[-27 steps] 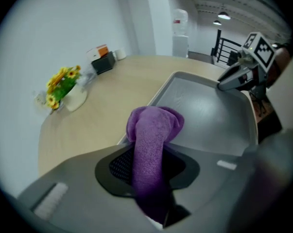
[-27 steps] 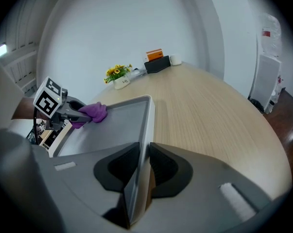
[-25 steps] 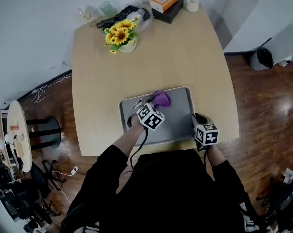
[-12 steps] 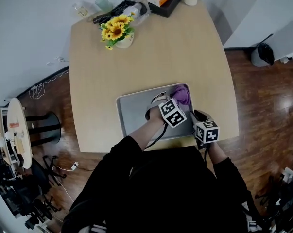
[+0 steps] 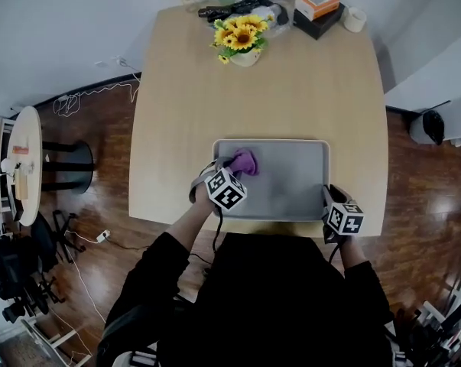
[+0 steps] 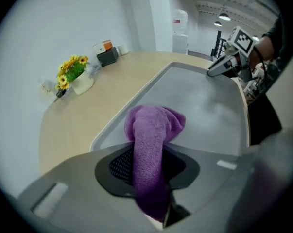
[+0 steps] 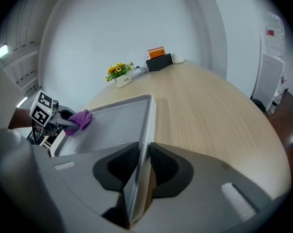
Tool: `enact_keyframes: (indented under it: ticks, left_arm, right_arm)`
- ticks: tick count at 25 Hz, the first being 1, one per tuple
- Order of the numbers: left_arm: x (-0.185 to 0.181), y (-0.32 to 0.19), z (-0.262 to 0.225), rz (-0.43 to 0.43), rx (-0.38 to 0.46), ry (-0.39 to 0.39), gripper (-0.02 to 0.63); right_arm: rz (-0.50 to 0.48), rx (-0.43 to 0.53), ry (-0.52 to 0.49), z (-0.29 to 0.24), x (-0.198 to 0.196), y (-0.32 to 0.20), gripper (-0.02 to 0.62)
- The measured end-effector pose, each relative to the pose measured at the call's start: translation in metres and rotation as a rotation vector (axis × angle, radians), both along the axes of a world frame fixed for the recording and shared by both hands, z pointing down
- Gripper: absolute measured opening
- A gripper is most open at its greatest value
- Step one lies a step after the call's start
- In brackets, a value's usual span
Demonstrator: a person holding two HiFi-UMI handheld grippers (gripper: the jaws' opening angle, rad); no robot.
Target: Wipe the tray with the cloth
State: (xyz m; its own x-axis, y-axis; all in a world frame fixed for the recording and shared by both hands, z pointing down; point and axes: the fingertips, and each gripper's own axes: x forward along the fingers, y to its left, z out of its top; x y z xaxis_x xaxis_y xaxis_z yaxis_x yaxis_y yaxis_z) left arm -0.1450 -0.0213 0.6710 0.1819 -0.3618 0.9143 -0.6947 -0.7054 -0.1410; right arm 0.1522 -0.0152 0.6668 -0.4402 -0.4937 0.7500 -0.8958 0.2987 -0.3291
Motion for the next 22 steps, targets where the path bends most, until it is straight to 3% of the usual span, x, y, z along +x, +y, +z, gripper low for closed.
enact_keyframes:
  ticks: [4,9,12,17,22]
  left_arm:
    - [-0.034,0.008,0.001,-0.028,-0.025,0.009,0.092]
    - [-0.029,0.013,-0.001,-0.028,-0.034,-0.025,0.092]
    - [0.021,0.014,-0.004,0.051,-0.057,0.023,0.092]
    - [0.138,0.006,-0.007,0.281,-0.071,0.068,0.092]
    - [0.238,-0.008,-0.007,0.505,-0.052,0.018,0.094]
  right_arm:
    - [-0.003,0.007,0.017,0.001,-0.003,0.000,0.078]
    - [0.004,0.007,0.026,0.000,-0.007,0.003,0.078]
    - [0.016,0.016,0.022,-0.002,-0.010,0.002,0.077]
    - [0.022,0.027,-0.012,-0.001,-0.009,0.000,0.077]
    - [0.017,0.039,-0.029,-0.001,-0.006,0.000,0.078]
